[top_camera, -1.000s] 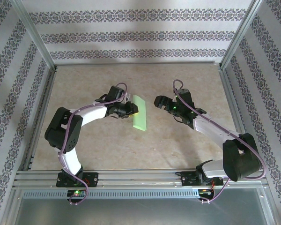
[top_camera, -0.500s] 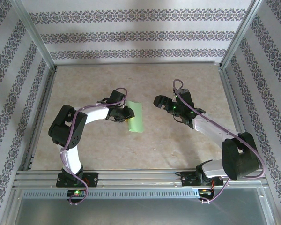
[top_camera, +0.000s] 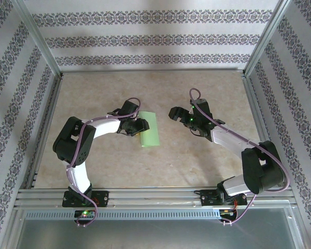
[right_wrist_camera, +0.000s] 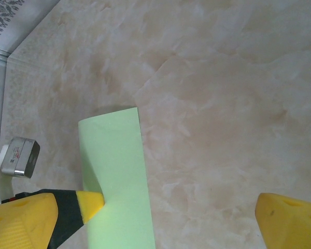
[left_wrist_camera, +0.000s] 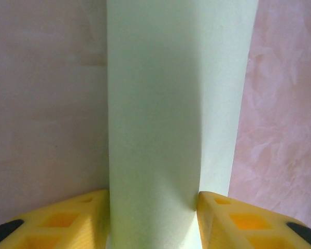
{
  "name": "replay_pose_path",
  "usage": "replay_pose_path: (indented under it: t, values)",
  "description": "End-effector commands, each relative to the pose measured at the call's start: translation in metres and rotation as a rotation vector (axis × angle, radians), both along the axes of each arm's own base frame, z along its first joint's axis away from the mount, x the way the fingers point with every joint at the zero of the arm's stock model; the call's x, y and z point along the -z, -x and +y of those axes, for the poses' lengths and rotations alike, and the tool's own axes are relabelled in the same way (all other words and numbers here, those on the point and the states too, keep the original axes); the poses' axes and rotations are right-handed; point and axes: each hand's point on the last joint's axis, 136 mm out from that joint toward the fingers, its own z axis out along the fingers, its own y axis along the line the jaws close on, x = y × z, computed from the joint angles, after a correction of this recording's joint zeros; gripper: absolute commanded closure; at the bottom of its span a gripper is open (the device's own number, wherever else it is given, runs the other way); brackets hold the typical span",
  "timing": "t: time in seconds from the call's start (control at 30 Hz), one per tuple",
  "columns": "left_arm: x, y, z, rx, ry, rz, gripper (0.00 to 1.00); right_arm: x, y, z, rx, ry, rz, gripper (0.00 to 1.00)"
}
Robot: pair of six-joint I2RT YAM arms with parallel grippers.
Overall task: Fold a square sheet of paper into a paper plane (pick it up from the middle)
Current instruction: First fold the square sheet of paper in half at the center of the table.
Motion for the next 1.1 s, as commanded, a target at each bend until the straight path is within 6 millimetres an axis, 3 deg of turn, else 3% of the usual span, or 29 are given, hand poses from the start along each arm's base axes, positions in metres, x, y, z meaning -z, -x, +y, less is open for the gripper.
replay_pose_path:
  t: [0.0,0.2,0.4,0.67,1.07]
  values:
    - [0.000,0.010,0.018,-0.027,-0.089,0.037,0.50,0.002,-0.001,0.007,-0.014,-0.023,0.005,0.02]
    - [0.006,0.013,0.025,-0.026,-0.132,0.055,0.49,0.005,0.000,0.014,-0.030,-0.027,0.017,0.02]
    - [0.014,0.013,0.034,-0.063,-0.178,0.071,0.59,0.007,0.001,0.016,-0.035,-0.024,0.020,0.03]
    - [0.025,0.016,0.035,-0.091,-0.181,0.115,0.60,0.013,0.005,0.021,-0.051,-0.023,0.036,0.03]
    - [0.056,0.037,0.042,-0.083,-0.251,0.244,0.57,0.027,0.011,0.049,-0.143,-0.071,0.103,0.10]
